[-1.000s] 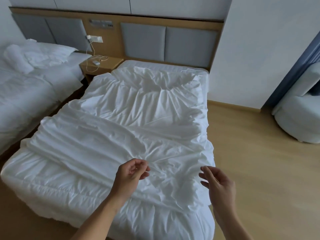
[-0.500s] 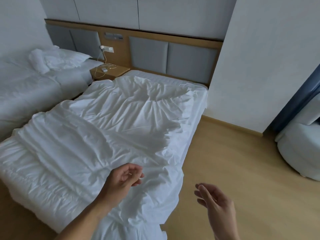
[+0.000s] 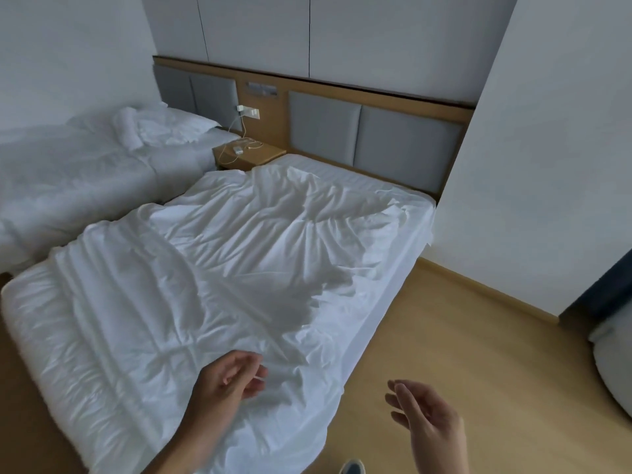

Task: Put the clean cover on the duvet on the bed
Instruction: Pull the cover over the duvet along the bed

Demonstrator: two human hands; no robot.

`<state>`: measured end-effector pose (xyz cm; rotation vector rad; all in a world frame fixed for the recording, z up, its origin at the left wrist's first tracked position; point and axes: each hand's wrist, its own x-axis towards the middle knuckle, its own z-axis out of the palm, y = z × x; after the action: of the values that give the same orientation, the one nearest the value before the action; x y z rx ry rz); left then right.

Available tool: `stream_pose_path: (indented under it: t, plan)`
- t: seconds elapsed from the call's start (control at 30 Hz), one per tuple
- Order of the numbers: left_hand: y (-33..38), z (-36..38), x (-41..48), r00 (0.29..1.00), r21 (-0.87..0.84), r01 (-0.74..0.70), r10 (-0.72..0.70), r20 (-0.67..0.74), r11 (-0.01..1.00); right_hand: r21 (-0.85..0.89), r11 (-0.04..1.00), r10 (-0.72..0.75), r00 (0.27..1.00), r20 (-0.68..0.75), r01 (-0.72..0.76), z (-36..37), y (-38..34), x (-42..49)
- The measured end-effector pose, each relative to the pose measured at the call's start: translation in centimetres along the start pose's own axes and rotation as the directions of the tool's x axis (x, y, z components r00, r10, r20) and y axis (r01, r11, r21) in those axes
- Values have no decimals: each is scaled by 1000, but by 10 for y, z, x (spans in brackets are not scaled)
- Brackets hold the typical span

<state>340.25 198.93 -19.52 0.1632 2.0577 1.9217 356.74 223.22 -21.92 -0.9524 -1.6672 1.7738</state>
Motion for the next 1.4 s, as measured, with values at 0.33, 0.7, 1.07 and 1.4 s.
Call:
stream_pose_path:
  t: [0.33, 0.7, 1.07, 1.4]
  plan:
    - [28, 151, 211, 990, 115, -86, 72, 121, 990, -162, 986, -39, 999, -11, 37, -26, -50, 230]
    - [21, 222, 348, 977, 132, 99, -71, -202, 986, -339, 939, 37, 958, 283, 63, 28, -39, 466]
    - [11, 317, 524, 837, 158, 458, -365, -407, 875, -558, 562, 93, 624, 776, 610, 165, -10, 716]
    - [-101, 278, 837, 545, -17, 705, -557, -627, 709, -516, 66, 349, 465, 813, 854, 407, 135, 884]
